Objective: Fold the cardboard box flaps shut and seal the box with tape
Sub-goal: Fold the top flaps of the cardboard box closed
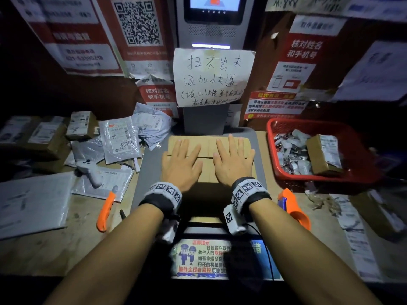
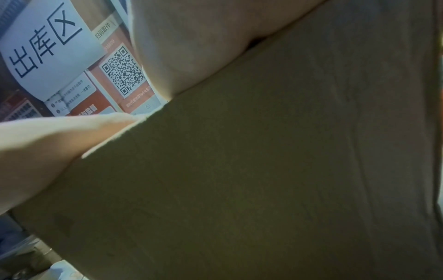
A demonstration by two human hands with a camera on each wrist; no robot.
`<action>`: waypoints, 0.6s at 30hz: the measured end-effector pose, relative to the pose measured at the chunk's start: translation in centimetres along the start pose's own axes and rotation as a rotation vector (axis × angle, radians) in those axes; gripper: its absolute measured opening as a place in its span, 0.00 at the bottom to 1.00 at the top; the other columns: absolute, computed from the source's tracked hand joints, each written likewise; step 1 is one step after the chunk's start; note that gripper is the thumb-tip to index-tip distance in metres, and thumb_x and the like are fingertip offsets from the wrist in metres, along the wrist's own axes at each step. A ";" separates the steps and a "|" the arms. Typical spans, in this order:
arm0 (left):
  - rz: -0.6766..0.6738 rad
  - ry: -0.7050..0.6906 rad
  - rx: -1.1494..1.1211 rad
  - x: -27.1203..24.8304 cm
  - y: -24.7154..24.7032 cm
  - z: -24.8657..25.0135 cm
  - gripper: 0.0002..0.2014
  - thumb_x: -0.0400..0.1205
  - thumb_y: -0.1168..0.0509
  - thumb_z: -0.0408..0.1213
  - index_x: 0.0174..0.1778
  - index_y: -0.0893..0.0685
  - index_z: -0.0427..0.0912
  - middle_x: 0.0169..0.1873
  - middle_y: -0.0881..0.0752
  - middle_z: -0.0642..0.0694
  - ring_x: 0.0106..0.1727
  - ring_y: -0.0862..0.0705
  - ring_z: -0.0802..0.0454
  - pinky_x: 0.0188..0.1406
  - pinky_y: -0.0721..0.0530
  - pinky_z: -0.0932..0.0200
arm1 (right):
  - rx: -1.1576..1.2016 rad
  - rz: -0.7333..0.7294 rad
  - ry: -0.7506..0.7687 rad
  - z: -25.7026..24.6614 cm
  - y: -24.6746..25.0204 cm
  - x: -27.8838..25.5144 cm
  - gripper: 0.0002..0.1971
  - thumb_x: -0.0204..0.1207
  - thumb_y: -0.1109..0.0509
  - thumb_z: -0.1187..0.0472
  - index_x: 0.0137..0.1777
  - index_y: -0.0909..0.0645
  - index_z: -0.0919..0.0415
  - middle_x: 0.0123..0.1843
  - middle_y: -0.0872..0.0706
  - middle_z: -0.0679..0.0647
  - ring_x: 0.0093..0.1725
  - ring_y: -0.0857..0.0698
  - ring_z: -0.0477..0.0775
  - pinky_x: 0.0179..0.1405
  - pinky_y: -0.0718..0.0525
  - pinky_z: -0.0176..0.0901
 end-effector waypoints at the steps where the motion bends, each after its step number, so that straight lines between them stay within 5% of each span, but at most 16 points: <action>1: -0.037 0.007 0.029 0.0 -0.5 -0.4 0.28 0.85 0.56 0.58 0.84 0.43 0.62 0.87 0.47 0.47 0.87 0.53 0.48 0.76 0.35 0.35 | 0.001 -0.001 0.011 -0.1 0.1 0.0 0.27 0.87 0.57 0.43 0.86 0.45 0.40 0.90 0.52 0.51 0.88 0.55 0.62 0.80 0.53 0.76; 4: -0.026 0.022 0.016 0.1 -0.5 -1.0 0.30 0.83 0.60 0.61 0.83 0.45 0.65 0.87 0.50 0.47 0.87 0.56 0.48 0.75 0.32 0.36 | 0.019 0.001 0.027 0.9 0.4 -0.3 0.26 0.87 0.56 0.45 0.85 0.43 0.42 0.90 0.50 0.51 0.88 0.54 0.61 0.80 0.50 0.75; 8: -0.048 0.031 0.035 0.2 -0.6 -0.7 0.30 0.83 0.62 0.63 0.84 0.48 0.67 0.87 0.53 0.46 0.87 0.58 0.47 0.76 0.33 0.36 | 0.165 -0.064 -0.167 5.4 0.3 -1.0 0.28 0.89 0.58 0.44 0.88 0.54 0.41 0.90 0.57 0.49 0.88 0.55 0.62 0.80 0.49 0.77; 11: -0.059 0.022 0.040 -0.1 -0.2 -0.5 0.28 0.84 0.58 0.63 0.83 0.48 0.68 0.87 0.53 0.43 0.87 0.59 0.46 0.76 0.34 0.35 | 0.314 -0.104 -0.277 6.1 0.2 -1.3 0.28 0.89 0.58 0.44 0.88 0.57 0.42 0.90 0.52 0.52 0.87 0.46 0.64 0.78 0.44 0.77; 18: -0.177 0.060 0.112 0.5 0.4 1.8 0.27 0.84 0.57 0.56 0.82 0.45 0.66 0.86 0.52 0.36 0.86 0.58 0.37 0.73 0.55 0.15 | 0.408 -0.072 -0.277 5.7 0.4 -1.5 0.29 0.90 0.56 0.47 0.89 0.55 0.47 0.89 0.48 0.55 0.79 0.29 0.69 0.72 0.29 0.65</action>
Point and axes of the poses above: each hand's wrist, its own x-axis towards the middle knuckle, its own y-axis out of the back of the hand, z = x × y, the point moved 6 cm from there along x, towards the middle knuckle
